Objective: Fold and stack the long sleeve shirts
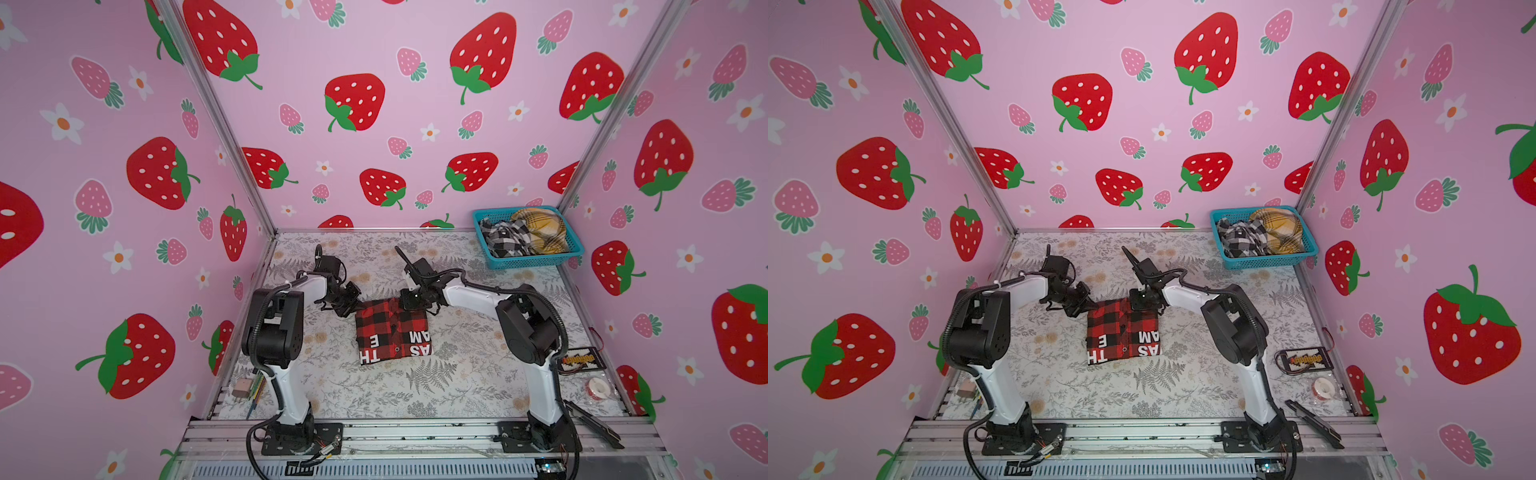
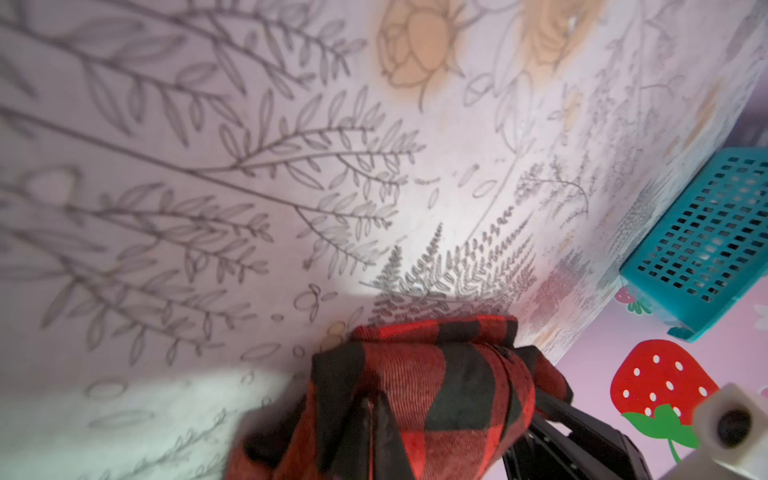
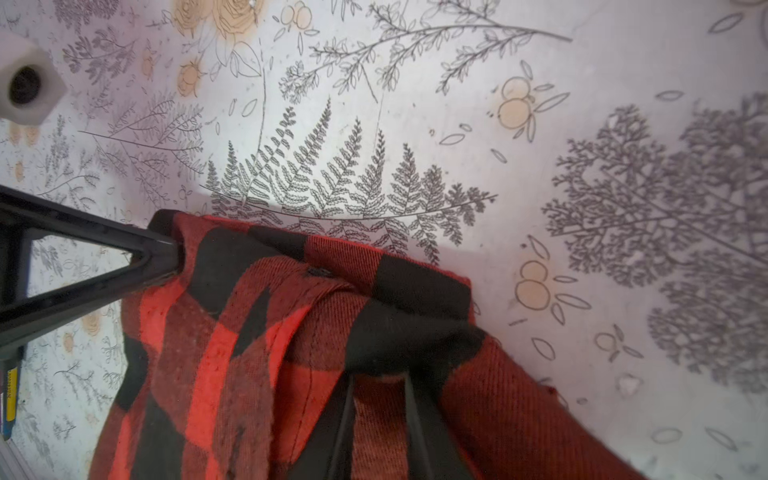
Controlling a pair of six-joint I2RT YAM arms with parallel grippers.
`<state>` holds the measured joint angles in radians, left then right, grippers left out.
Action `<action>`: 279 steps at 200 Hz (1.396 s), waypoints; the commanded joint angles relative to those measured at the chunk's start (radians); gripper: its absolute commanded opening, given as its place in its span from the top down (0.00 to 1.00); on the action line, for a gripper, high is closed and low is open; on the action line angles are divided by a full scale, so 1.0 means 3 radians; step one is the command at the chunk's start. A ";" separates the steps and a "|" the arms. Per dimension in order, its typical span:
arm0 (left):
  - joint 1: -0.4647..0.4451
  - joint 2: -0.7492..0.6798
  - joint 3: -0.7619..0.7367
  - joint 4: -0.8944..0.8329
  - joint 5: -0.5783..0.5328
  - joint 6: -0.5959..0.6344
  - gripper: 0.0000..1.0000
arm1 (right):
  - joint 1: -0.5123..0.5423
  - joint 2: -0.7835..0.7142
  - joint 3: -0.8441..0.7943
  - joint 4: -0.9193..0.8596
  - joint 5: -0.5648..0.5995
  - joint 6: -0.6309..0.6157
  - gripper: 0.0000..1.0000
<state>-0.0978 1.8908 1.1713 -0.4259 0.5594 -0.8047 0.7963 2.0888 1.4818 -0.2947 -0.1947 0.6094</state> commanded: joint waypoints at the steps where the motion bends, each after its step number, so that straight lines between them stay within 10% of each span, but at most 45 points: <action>1: 0.0014 -0.0428 0.0035 -0.0246 -0.0057 0.0118 0.84 | 0.0000 -0.0341 -0.0048 -0.0180 0.0212 -0.0077 0.73; 76: -0.0399 -0.2586 -0.1072 -0.0613 -0.1322 0.0651 0.83 | 0.0010 -0.1627 -0.1327 0.0235 0.0861 -0.0055 0.63; 128: -0.0728 -0.3652 -0.1798 -0.0998 -0.2156 0.0122 1.00 | 0.0010 -0.1765 -0.1999 0.0657 0.0699 0.0134 0.59; 166: -0.0426 -0.3575 -0.1929 -0.0583 -0.1520 0.0211 0.96 | 0.0043 -0.1854 -0.2116 0.0721 0.0690 0.0150 0.59; 202: 0.0225 -0.2713 -0.2133 0.0557 0.0249 -0.0232 0.65 | 0.0047 -0.1936 -0.2183 0.0779 0.0648 0.0145 0.59; 279: 0.0451 -0.2215 -0.2372 0.1228 0.0613 -0.0549 0.39 | 0.0075 -0.1831 -0.2081 0.0915 0.0209 0.0087 0.56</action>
<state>0.0093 1.1938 0.5129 -0.1711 0.6579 -0.9024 0.8120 1.5314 0.8387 -0.0517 -0.0772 0.6369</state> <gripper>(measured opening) 0.591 0.437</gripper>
